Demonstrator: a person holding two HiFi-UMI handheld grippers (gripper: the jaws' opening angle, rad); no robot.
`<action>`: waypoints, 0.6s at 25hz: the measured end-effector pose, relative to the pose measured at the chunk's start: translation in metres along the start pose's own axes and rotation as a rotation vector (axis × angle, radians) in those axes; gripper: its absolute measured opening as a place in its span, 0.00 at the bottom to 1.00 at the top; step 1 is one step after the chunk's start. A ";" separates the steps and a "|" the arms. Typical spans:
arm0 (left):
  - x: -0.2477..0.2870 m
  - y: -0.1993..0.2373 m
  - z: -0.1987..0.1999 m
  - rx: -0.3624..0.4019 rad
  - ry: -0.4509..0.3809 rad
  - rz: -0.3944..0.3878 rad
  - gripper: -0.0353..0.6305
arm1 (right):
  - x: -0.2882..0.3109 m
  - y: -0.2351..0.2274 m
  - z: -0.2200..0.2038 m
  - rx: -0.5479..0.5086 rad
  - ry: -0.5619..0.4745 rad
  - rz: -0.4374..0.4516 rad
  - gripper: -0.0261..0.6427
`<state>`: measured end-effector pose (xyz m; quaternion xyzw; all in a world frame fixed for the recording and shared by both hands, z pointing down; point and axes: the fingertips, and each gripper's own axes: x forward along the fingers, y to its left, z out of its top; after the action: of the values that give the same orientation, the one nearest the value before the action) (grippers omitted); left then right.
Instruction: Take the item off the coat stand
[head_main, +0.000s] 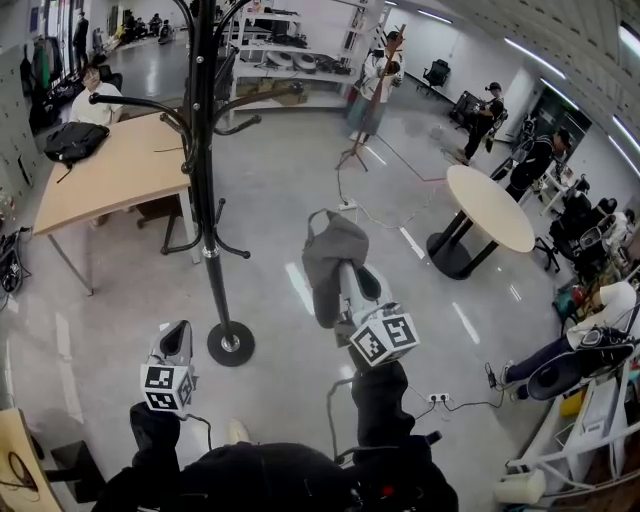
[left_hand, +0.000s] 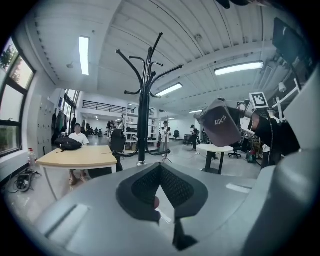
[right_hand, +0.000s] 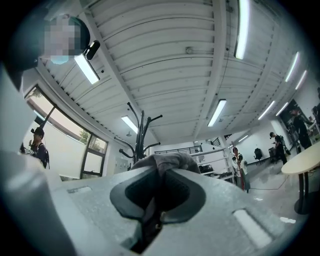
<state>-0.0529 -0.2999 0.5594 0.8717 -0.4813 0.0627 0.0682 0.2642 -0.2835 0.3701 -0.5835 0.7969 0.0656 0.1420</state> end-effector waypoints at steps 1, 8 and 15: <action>-0.001 -0.003 0.000 -0.003 -0.002 0.007 0.06 | 0.000 -0.001 -0.002 0.002 0.007 0.009 0.07; -0.003 -0.027 0.000 0.001 -0.011 0.058 0.06 | -0.005 -0.016 -0.015 0.035 0.031 0.070 0.07; -0.015 -0.033 0.010 -0.001 -0.035 0.129 0.06 | -0.003 -0.010 -0.030 0.065 0.058 0.139 0.07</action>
<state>-0.0325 -0.2720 0.5448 0.8399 -0.5374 0.0515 0.0562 0.2700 -0.2915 0.3997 -0.5238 0.8408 0.0323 0.1327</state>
